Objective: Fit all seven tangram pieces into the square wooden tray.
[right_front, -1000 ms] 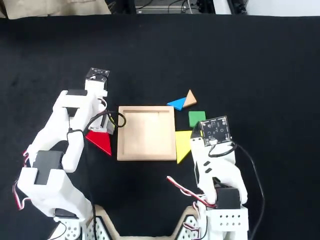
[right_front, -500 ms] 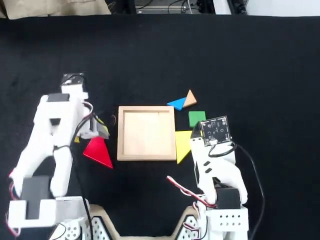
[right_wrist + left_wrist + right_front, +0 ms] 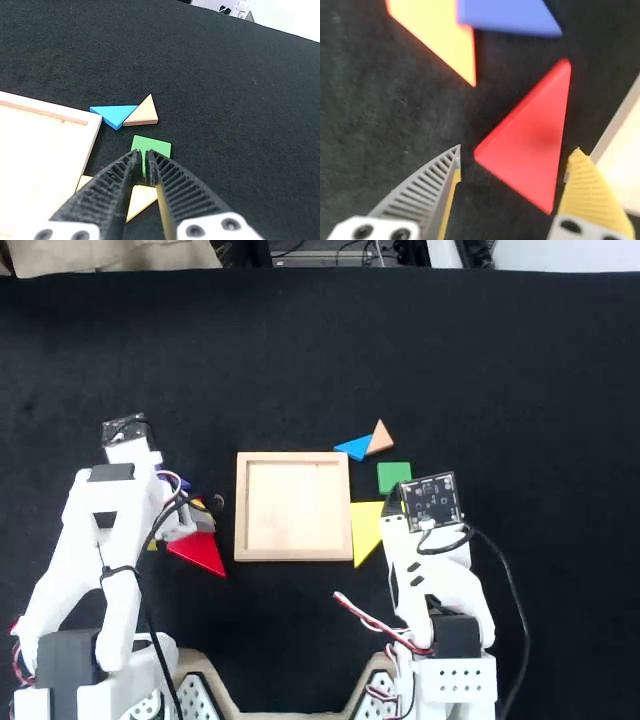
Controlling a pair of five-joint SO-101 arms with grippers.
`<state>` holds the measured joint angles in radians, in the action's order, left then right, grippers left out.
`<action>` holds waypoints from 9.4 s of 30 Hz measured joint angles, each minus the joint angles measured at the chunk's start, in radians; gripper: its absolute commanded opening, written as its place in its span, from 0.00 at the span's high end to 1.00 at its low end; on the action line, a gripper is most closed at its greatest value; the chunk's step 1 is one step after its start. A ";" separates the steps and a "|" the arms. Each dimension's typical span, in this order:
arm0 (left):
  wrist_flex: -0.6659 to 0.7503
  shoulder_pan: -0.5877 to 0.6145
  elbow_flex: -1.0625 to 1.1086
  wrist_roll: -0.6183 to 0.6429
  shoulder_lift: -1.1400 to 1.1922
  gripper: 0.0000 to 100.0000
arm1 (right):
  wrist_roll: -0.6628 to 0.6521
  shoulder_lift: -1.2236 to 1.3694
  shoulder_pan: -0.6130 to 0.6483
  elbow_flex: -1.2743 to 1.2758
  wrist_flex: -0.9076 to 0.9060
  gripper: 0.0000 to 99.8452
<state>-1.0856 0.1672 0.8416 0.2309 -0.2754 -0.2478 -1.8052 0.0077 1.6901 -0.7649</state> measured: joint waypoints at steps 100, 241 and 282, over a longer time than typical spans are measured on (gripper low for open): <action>0.097 -0.215 -0.092 -1.634 0.259 0.69 | -0.043 0.000 0.000 0.000 0.000 0.97; -0.304 -0.080 -0.667 -1.706 0.480 0.81 | -0.104 0.000 0.046 0.000 -0.017 0.97; -0.532 -0.334 -0.982 -0.341 0.232 0.97 | -0.104 0.000 0.046 0.000 -0.060 0.97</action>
<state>-1.6180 -0.1672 -0.1404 -0.1097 -0.0437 -0.3521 -1.8052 0.0537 1.6901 -0.8247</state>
